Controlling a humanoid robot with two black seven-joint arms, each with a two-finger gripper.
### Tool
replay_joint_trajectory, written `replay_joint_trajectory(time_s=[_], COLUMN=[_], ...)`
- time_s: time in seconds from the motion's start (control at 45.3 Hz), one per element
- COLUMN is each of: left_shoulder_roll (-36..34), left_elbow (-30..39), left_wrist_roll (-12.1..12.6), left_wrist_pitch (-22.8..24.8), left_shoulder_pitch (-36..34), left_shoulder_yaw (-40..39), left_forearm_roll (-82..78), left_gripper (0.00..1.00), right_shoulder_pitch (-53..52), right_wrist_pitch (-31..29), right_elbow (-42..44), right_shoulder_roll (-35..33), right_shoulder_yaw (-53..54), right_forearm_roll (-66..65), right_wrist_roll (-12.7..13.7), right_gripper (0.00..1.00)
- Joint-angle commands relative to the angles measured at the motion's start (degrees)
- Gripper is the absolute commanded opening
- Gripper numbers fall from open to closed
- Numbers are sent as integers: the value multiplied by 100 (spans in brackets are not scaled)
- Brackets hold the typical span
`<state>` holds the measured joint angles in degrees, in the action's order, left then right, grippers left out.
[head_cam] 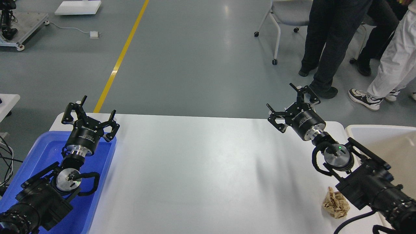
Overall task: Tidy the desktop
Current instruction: 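Move the right gripper down toward the tan crumpled item on the table, then close the right gripper on the tan crumpled item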
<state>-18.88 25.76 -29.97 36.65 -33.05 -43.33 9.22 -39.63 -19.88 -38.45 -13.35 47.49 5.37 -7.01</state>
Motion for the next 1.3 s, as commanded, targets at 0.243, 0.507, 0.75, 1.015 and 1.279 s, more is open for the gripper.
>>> replay_joint_trajectory(time_s=[0.243, 0.507, 0.75, 1.015, 1.279], left_shoulder_roll=[-1, -1, -1, -1, -1], left_elbow=[0, 0, 0, 0, 0], left_wrist_roll=[0, 0, 0, 0, 0], left_wrist_pitch=[0, 0, 9, 9, 9], left_shoulder_pitch=[0, -9, -9, -9, -9], left_shoulder_yaw=[0, 0, 0, 0, 0], left_forearm_roll=[1, 1, 1, 1, 1], left_gripper=[100, 100, 100, 100, 100], right_shoulder_pitch=[649, 667, 868, 1528, 1572], right_wrist_pitch=[-50, -349, -174, 1126, 2866], right_elbow=[-2886, -3353, -3327, -3344, -3221], right_shoulder_roll=[-3076, -4210, -4465, -4404, -4281], right_shoulder_yaw=[-434, -636, -785, -1479, -2903], right_forearm_roll=[-2601, -4560, -6512, -8042, -8359], right_wrist_roll=[-20, -28, -336, -793, -1127], right_gripper=[100, 100, 100, 100, 100])
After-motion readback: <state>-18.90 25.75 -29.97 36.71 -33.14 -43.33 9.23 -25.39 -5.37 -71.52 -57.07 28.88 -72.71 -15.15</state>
